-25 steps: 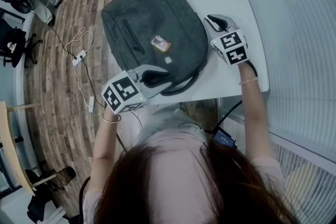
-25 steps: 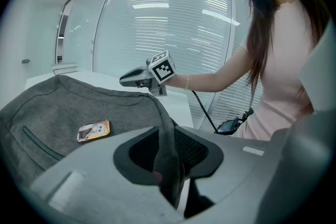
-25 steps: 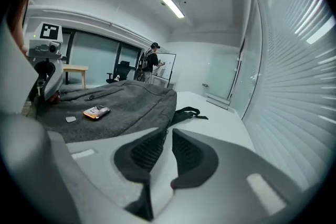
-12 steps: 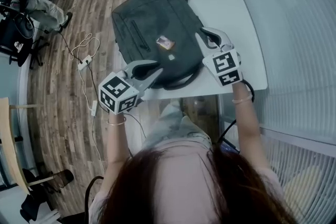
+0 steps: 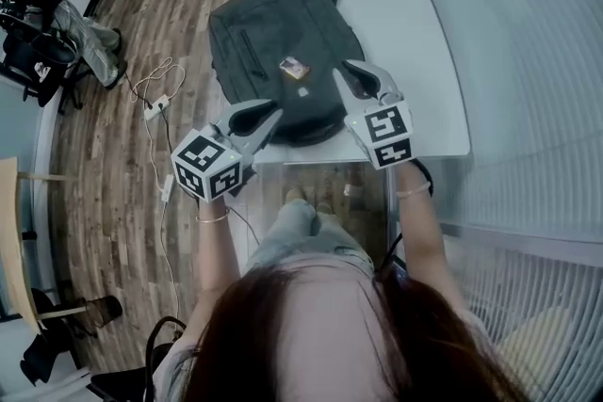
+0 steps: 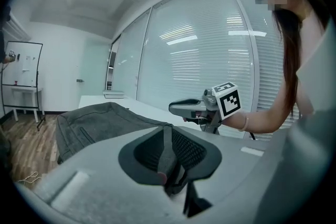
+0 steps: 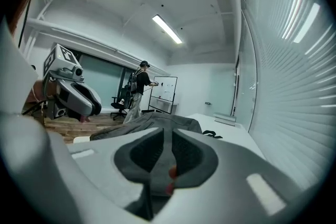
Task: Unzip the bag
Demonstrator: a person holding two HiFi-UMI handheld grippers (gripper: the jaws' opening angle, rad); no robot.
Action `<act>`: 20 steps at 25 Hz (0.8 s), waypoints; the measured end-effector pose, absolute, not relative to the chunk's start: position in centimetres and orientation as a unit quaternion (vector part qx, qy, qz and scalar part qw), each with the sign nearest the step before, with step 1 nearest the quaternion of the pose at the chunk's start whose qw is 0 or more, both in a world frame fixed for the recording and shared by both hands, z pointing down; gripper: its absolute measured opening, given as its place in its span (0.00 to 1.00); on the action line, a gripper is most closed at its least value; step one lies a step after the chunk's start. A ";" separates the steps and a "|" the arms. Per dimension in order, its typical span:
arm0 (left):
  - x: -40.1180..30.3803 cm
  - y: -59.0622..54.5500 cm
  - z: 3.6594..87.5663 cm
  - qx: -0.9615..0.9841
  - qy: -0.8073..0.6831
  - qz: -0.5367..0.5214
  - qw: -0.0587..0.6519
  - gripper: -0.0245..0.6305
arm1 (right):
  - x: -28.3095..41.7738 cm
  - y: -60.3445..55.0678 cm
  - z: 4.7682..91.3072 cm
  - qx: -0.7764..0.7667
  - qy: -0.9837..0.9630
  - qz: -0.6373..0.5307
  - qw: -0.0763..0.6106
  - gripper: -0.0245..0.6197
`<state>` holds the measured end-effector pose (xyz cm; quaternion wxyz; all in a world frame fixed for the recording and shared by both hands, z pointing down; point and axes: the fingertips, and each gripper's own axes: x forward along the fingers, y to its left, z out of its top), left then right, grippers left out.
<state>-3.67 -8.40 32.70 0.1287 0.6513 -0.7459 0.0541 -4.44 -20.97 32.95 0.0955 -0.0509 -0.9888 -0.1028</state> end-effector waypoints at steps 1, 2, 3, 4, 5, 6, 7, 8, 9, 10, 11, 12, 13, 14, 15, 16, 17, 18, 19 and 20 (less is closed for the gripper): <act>-3.5 -8.3 32.5 0.647 -0.750 0.055 0.127 0.13 | -4.2 -20.9 32.8 -0.046 -0.990 -0.101 0.093 0.12; -3.4 -8.1 32.3 0.642 -0.754 0.054 0.125 0.12 | -3.9 -20.8 32.6 -0.040 -0.990 -0.098 0.090 0.12; -3.4 -8.0 32.1 0.637 -0.759 0.052 0.123 0.12 | -3.6 -20.7 32.4 -0.034 -0.991 -0.096 0.086 0.11; -3.5 -7.8 31.9 0.632 -0.764 0.049 0.120 0.12 | -3.3 -20.7 32.2 -0.028 -0.992 -0.094 0.082 0.10; -3.7 -7.6 31.7 0.626 -0.769 0.047 0.117 0.11 | -3.1 -20.6 32.0 -0.023 -0.992 -0.092 0.078 0.08; -3.8 -7.3 31.5 0.620 -0.775 0.045 0.115 0.11 | -2.9 -20.4 31.8 -0.018 -0.993 -0.090 0.075 0.07; -4.0 -7.0 31.3 0.615 -0.780 0.043 0.113 0.10 | -2.7 -20.1 31.6 -0.014 -0.993 -0.089 0.072 0.06; -4.1 -6.7 31.1 0.610 -0.784 0.041 0.111 0.09 | -2.4 -19.8 31.3 -0.011 -0.994 -0.087 0.069 0.06; -4.2 -6.4 30.9 0.605 -0.787 0.039 0.109 0.08 | -2.1 -19.4 31.1 -0.008 -0.994 -0.085 0.066 0.05; -4.2 -6.1 30.7 0.603 -0.790 0.037 0.107 0.07 | -1.9 -19.0 31.0 -0.005 -0.994 -0.084 0.063 0.05; -4.2 -5.9 30.6 0.600 -0.792 0.035 0.104 0.07 | -1.7 -18.6 30.8 -0.001 -0.995 -0.082 0.060 0.05; -4.2 -5.6 30.4 0.599 -0.794 0.034 0.101 0.06 | -1.6 -18.2 30.7 0.002 -0.995 -0.080 0.057 0.05; -4.2 -5.3 30.3 0.597 -0.796 0.034 0.096 0.06 | -1.5 -17.8 30.6 0.005 -0.996 -0.077 0.054 0.05; -4.1 -5.0 30.1 0.595 -0.797 0.034 0.092 0.05 | -1.4 -17.4 30.4 0.009 -0.996 -0.075 0.052 0.05; -4.0 -4.7 30.0 0.594 -0.799 0.034 0.088 0.05 | -1.2 -16.9 30.3 0.012 -0.996 -0.074 0.050 0.05; -3.8 -4.3 29.9 0.593 -0.800 0.034 0.086 0.05 | -1.1 -16.4 30.2 0.015 -0.996 -0.073 0.048 0.05; -3.6 -3.9 29.7 0.593 -0.800 0.033 0.084 0.05 | -0.9 -15.9 30.0 0.018 -0.996 -0.074 0.047 0.05; -3.3 -3.4 29.5 0.593 -0.800 0.031 0.081 0.05 | -0.6 -15.3 29.8 0.020 -0.996 -0.075 0.046 0.05; -3.1 -3.0 29.3 0.593 -0.801 0.030 0.078 0.05 | -0.3 -14.8 29.6 0.023 -0.996 -0.077 0.043 0.05; -2.8 -2.5 29.1 0.592 -0.802 0.028 0.075 0.05 | 0.0 -14.3 29.4 0.025 -0.996 -0.080 0.039 0.04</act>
